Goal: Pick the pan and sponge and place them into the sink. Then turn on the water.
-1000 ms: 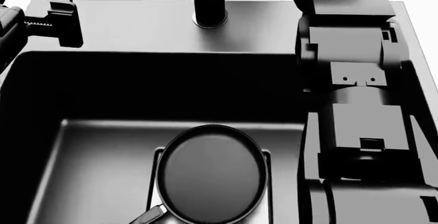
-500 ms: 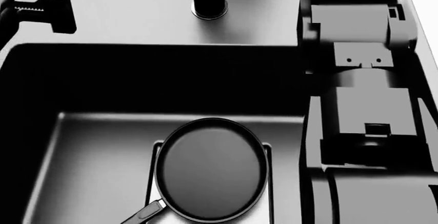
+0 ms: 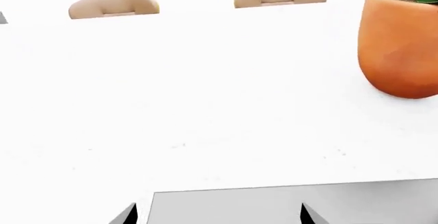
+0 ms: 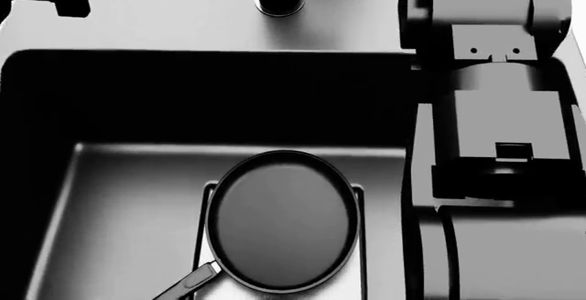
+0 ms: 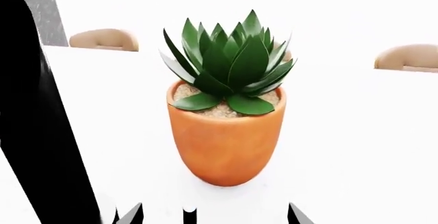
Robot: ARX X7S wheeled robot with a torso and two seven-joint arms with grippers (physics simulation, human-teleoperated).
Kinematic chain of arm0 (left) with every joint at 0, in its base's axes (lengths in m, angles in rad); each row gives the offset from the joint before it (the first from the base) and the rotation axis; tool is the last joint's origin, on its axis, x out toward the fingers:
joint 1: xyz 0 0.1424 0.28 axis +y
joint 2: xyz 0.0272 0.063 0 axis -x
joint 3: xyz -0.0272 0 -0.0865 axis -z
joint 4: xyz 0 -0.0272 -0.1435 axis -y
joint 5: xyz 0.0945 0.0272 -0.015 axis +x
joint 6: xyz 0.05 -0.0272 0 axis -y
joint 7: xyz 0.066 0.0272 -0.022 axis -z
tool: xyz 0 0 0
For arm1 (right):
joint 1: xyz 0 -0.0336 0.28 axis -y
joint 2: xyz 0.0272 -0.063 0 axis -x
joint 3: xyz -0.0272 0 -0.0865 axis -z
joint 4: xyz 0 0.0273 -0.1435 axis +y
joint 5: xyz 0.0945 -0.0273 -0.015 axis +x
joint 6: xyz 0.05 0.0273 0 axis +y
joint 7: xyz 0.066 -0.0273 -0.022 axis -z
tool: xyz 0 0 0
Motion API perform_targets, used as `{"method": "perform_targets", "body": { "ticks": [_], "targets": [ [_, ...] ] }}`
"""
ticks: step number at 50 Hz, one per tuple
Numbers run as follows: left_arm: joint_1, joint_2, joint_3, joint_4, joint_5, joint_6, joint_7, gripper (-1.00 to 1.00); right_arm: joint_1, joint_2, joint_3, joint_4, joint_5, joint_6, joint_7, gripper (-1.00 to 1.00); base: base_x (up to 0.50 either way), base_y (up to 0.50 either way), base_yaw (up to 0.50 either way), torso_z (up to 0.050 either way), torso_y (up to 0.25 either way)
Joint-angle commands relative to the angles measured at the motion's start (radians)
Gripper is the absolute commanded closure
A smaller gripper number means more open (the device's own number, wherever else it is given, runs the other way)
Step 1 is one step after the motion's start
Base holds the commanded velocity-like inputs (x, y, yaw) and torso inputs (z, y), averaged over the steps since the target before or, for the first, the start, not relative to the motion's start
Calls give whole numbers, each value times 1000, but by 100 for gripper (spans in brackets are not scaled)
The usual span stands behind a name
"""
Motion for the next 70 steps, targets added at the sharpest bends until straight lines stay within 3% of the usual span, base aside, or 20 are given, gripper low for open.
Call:
{"method": "perform_targets", "body": {
  "ticks": [1,20,70],
  "targets": [
    [-32,3,8,-47,9,17,1,-100,6,3,1,1,-1,6,2,-100,0,0,0,0,-135],
    [-13,-12,3,-16,-2,6,-2,-100,26,-3,-8,1,-4,18,2,-100,0,0,0,0,-124],
    [-3,-10,-2,-48,-21,22,0,-100,11,89,41,1,1,4,48,-100,0,0,0,0,-1]
  ]
}}
